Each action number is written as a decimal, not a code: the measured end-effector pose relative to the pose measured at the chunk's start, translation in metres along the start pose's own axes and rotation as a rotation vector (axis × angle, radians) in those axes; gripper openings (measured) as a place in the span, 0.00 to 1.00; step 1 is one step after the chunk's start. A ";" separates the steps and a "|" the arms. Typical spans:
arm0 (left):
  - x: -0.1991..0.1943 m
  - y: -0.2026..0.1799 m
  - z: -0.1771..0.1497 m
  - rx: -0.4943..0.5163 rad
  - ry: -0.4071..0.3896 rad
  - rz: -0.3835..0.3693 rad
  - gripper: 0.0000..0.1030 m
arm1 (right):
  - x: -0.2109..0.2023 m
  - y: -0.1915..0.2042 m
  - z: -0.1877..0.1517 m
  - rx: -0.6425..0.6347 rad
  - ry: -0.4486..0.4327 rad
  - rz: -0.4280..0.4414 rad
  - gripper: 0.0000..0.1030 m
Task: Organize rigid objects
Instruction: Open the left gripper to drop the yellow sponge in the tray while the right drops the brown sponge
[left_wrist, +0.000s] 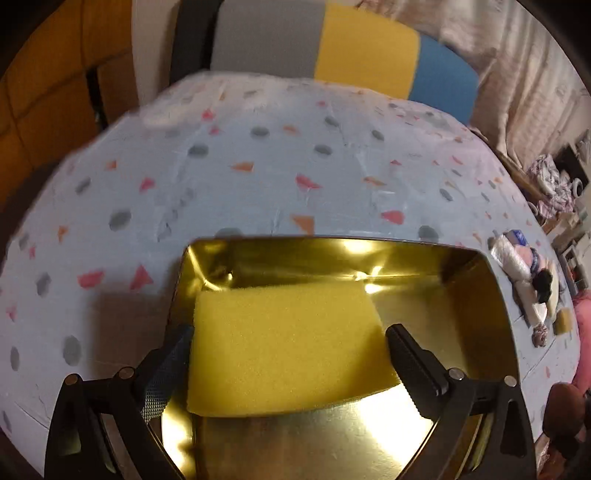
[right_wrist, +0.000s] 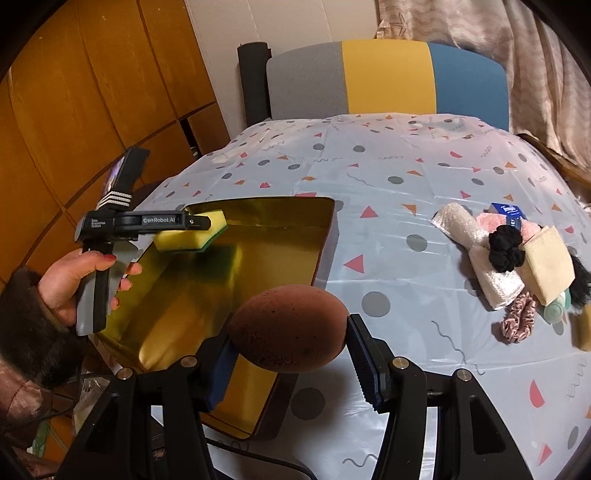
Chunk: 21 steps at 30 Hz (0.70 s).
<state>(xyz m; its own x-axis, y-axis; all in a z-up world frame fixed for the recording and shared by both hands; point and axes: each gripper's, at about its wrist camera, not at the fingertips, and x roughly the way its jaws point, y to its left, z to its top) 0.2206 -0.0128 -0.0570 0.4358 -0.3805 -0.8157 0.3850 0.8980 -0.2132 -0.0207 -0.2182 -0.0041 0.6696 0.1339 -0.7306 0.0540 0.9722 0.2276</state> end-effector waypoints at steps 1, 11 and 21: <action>-0.005 0.010 -0.001 -0.082 -0.025 -0.077 1.00 | 0.000 0.000 0.000 -0.004 -0.003 -0.004 0.56; -0.002 -0.008 0.006 0.149 0.011 0.242 0.99 | 0.010 -0.001 0.004 0.024 0.020 0.030 0.56; -0.022 0.030 -0.001 -0.143 -0.034 -0.045 1.00 | 0.050 0.043 0.046 -0.084 0.020 0.083 0.56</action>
<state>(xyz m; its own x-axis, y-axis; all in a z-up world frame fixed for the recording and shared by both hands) 0.2217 0.0224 -0.0455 0.4494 -0.4260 -0.7852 0.2859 0.9013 -0.3253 0.0496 -0.1781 -0.0010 0.6544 0.2179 -0.7241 -0.0641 0.9701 0.2340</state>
